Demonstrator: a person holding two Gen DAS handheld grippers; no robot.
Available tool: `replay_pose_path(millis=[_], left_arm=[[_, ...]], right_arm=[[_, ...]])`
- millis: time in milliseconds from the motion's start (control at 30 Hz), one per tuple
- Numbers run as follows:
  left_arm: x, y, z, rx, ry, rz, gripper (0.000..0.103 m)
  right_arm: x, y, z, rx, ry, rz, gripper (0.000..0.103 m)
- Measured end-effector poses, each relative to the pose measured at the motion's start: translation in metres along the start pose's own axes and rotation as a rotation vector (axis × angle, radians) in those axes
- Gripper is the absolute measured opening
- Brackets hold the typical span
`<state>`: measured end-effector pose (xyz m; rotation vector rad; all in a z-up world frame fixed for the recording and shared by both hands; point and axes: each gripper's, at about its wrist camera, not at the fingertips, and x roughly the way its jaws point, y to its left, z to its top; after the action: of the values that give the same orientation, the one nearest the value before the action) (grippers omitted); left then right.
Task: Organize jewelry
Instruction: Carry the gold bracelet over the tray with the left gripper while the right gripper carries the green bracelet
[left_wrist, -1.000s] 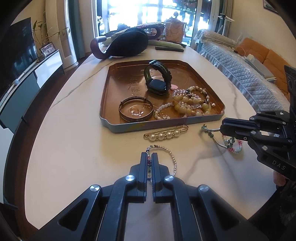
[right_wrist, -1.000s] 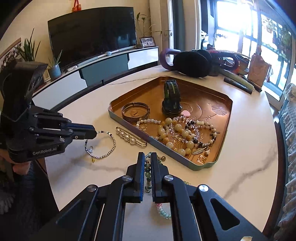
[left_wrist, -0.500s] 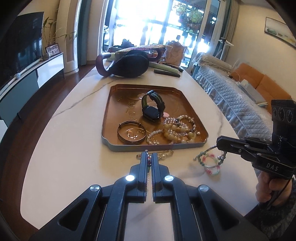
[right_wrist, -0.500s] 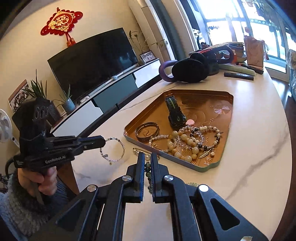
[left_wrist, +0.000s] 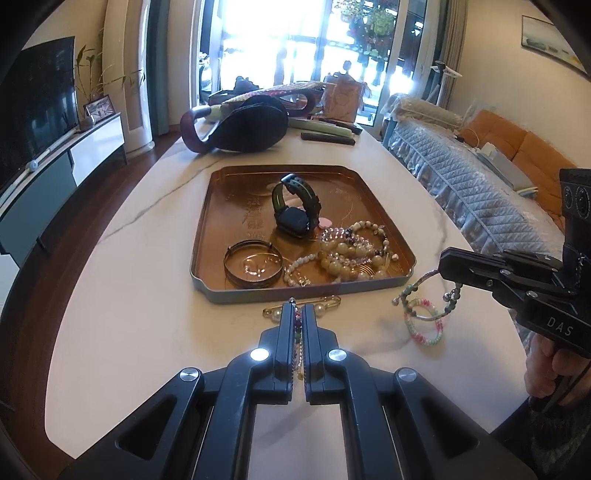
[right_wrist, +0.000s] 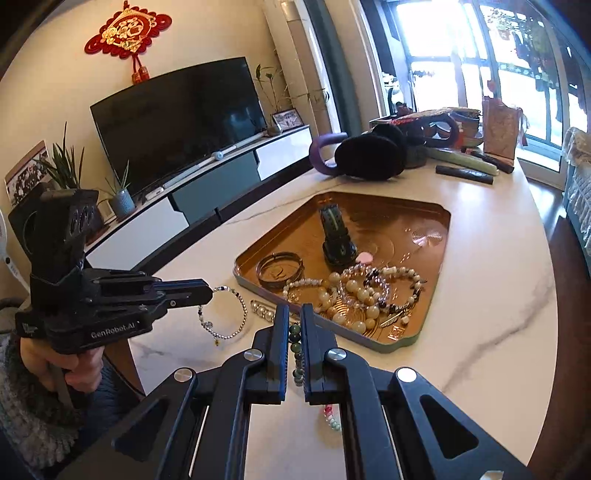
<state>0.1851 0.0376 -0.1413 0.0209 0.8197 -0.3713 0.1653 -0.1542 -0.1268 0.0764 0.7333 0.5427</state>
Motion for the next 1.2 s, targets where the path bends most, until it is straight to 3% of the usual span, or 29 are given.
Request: replay_pose_path(millis=[267, 433, 600, 933, 1067, 1200], left_arm=[[-0.012, 0.000, 0.010, -0.023, -0.042, 0.027, 0.003], [-0.044, -0.009, 0.029, -0.008, -0.115, 0.056, 0.003], [-0.082, -0.023, 0.046, 0.013, -0.187, 0.039, 0.003], [-0.145, -0.048, 0.092, 0.029, -0.303, 0.043, 0.003], [-0.150, -0.050, 0.106, 0.028, -0.326, 0.060, 0.003], [-0.123, -0.039, 0.114, -0.008, -0.292, 0.044, 0.003]], right_arm=[[-0.031, 0.015, 0.015, -0.025, -0.075, -0.032, 0.006], [-0.066, 0.027, 0.039, -0.044, -0.163, -0.043, 0.006], [-0.097, 0.040, 0.061, -0.054, -0.232, -0.060, 0.006], [-0.143, 0.070, 0.105, -0.099, -0.324, -0.090, 0.006], [-0.138, 0.071, 0.120, -0.110, -0.318, -0.114, 0.006], [-0.114, 0.061, 0.123, -0.108, -0.286, -0.137, 0.006]])
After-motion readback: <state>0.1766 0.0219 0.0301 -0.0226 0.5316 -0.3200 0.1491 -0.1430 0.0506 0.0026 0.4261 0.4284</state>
